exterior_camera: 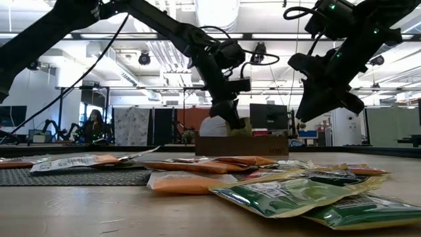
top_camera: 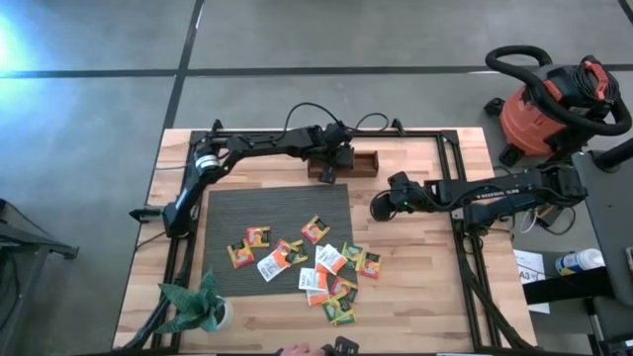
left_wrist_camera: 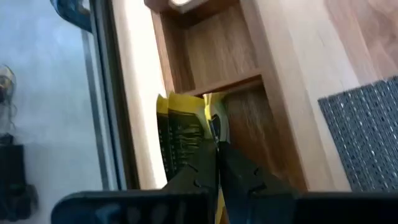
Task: Pick & Place Tea
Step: Put the yellow tea bag into the middle section of the wooden organizer
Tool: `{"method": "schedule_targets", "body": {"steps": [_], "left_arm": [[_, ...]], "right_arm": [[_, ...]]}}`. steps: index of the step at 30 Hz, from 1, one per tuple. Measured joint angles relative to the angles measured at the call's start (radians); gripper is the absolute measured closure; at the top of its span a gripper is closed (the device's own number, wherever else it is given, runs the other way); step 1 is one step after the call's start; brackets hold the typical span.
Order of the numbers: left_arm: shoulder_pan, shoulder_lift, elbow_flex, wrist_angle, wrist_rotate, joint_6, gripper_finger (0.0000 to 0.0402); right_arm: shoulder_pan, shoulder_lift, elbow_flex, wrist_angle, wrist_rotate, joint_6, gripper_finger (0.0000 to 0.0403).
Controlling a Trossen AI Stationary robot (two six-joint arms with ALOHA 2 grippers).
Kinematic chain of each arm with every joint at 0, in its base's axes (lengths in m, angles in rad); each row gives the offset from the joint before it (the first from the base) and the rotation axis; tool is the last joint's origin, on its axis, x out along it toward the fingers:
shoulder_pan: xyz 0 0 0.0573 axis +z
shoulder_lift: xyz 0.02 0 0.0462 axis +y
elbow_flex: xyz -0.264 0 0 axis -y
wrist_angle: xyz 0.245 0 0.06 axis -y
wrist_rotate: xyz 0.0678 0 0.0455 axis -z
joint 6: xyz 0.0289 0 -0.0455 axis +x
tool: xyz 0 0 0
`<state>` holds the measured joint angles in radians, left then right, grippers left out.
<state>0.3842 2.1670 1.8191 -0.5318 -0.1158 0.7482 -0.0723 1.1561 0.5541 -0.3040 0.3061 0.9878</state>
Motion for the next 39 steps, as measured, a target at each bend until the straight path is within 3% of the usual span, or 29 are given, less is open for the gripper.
{"method": "schedule_targets", "body": {"steps": [8, 12, 28, 30, 34, 39], "left_arm": [[-0.002, 0.000, 0.000, 0.001, -0.008, -0.005, 0.0355], [-0.012, 0.000, 0.004, -0.001, -0.062, -0.006, 0.0341], [-0.019, -0.012, 0.061, 0.040, -0.149, -0.044, 0.0339], [-0.032, -0.038, 0.061, -0.002, -0.135, -0.115, 0.0339], [-0.067, -0.093, 0.044, -0.109, 0.017, -0.272, 0.0339], [-0.133, -0.101, -0.026, -0.141, 0.038, -0.297, 0.0339]], "right_arm": [[0.000, 0.000, 0.000, -0.001, 0.000, 0.000, 0.0330], [0.000, 0.000, 0.000, -0.001, 0.001, 0.000, 0.0330], [0.000, -0.001, 0.000, -0.001, 0.002, 0.000, 0.0330], [0.000, -0.001, 0.000, -0.001, 0.001, 0.000, 0.0330], [0.000, -0.001, -0.001, -0.003, 0.002, 0.000, 0.0330], [-0.001, -0.001, -0.001, -0.007, 0.001, -0.001, 0.0330]]}}
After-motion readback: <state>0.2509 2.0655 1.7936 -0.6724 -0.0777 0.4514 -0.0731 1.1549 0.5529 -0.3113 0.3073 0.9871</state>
